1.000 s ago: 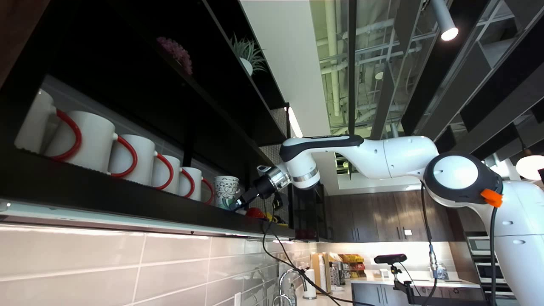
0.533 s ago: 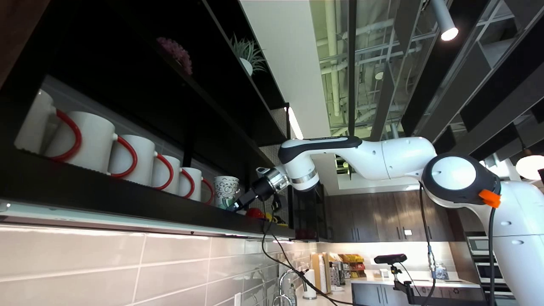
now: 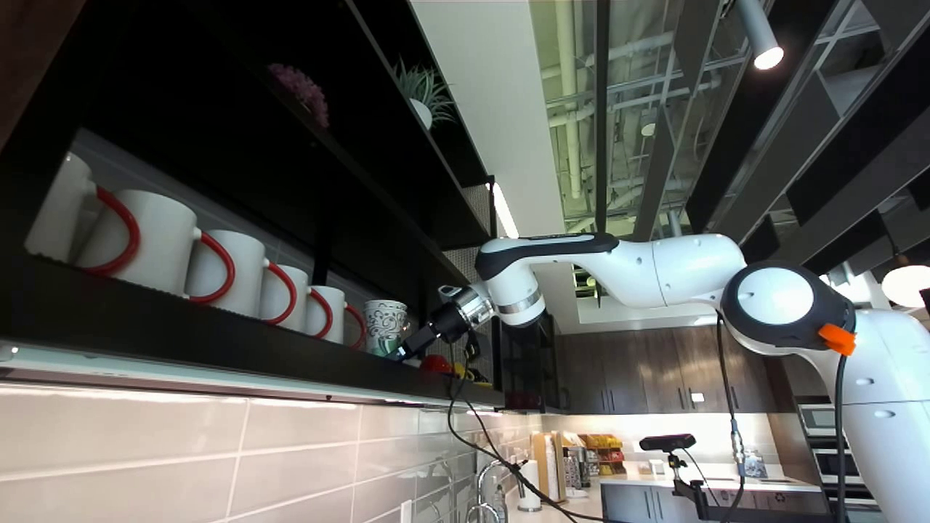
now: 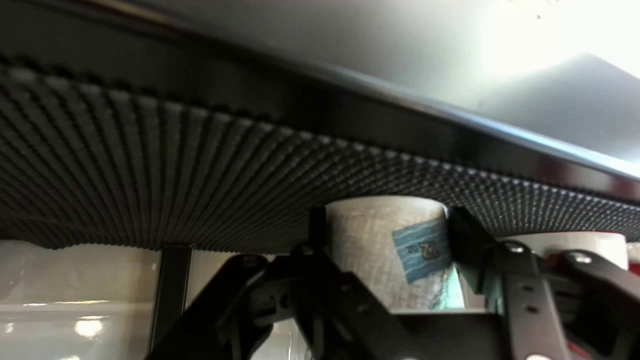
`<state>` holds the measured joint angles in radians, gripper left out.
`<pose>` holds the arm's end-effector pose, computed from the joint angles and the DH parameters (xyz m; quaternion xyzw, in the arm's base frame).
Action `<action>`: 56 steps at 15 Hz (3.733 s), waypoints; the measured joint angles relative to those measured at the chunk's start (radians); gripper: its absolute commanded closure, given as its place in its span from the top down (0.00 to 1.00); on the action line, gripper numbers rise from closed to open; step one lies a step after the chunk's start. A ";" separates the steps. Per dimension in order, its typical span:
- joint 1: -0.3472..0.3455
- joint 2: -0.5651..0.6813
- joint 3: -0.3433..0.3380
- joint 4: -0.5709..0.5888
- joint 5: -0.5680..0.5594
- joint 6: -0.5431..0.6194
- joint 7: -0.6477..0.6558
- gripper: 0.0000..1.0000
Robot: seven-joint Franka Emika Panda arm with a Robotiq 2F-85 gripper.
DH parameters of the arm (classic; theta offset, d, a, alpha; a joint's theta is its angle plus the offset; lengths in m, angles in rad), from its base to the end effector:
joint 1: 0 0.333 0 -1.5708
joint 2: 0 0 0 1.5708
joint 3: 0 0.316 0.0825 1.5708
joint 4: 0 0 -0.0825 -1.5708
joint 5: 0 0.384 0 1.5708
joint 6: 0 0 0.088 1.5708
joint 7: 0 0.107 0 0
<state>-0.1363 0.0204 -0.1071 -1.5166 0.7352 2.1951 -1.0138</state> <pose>0.5927 -0.1219 0.7210 -0.8579 -0.2354 -0.4457 0.0999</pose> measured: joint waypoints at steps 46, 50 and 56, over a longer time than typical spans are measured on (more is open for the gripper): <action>0.026 -0.194 0.016 -0.087 -1.209 0.287 -0.248 0.36; 0.021 -0.214 0.012 -0.153 -1.324 0.395 -0.313 0.36; -0.007 -0.233 -0.001 -0.222 -1.486 0.620 -0.317 0.36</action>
<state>-0.1437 -0.2125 -0.1082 -1.7384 -0.7506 2.8148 -1.3307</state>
